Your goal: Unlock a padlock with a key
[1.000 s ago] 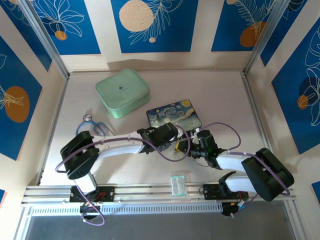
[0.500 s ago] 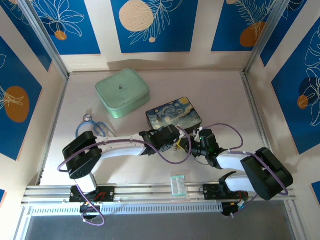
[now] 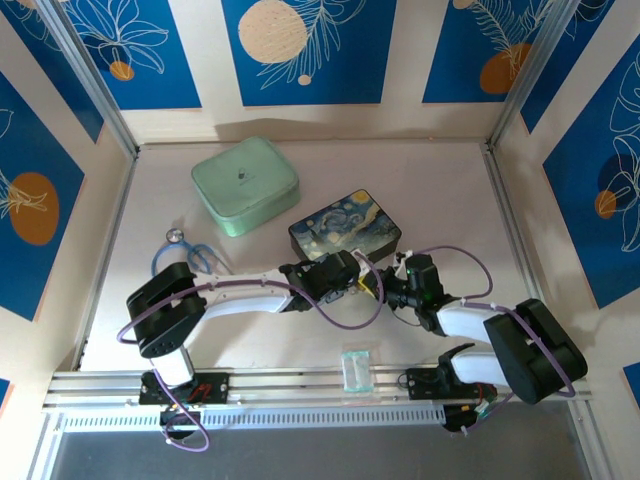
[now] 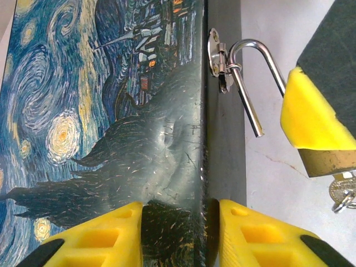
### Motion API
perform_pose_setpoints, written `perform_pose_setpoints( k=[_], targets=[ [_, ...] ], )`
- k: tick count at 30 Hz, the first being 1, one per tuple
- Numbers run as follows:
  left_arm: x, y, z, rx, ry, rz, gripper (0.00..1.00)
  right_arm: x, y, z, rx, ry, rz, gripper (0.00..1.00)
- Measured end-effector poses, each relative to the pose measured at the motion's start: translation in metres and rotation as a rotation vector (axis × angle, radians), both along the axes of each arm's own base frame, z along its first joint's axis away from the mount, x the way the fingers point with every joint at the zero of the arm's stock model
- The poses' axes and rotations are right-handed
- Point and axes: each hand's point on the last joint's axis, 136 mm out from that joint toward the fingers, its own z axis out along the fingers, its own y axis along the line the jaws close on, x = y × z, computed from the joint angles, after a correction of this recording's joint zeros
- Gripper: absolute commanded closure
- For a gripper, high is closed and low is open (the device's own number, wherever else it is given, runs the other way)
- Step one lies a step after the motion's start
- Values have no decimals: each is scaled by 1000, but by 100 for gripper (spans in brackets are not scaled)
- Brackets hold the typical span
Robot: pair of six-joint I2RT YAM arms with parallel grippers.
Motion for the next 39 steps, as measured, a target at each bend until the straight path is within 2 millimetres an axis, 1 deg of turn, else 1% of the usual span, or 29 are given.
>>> perform_pose_setpoints(
  k=[5, 9, 11, 15, 17, 20, 23, 27, 30, 35, 37, 39],
  targets=[
    [-1, -3, 0, -10, -5, -4, 67, 10, -4, 7, 21, 0, -27, 94],
    [-1, -2, -1, -2, -10, -2, 67, 31, -23, 14, 16, -28, -131, 94],
    [-2, -2, -1, 0, -13, -2, 67, 36, -28, 17, 17, -37, -159, 94],
    [-2, -1, -1, 8, -22, -3, 67, 48, -28, 30, 25, -69, -171, 94],
    [-2, 1, 0, 16, -29, 4, 67, 51, -27, 34, 27, -79, -161, 94],
    [0, 3, 0, 16, -31, 25, 61, 46, -24, 27, 21, -54, -134, 94],
    [2, 6, 0, 13, -31, 48, 56, 36, -23, 16, 2, -17, -103, 94],
    [5, 17, -1, 56, -46, 82, 45, 12, -25, -8, -42, 56, -56, 94],
    [8, 26, -4, 91, -55, 103, 36, -1, -26, -20, -74, 104, -12, 94],
    [13, 41, -7, 141, -60, 140, 24, -18, -29, -30, -108, 173, 64, 94],
    [16, 47, -8, 158, -60, 155, 21, -20, -29, -29, -134, 191, 94, 93],
    [17, 51, -9, 165, -58, 171, 14, -21, -31, -27, -163, 211, 124, 91]
  ],
)
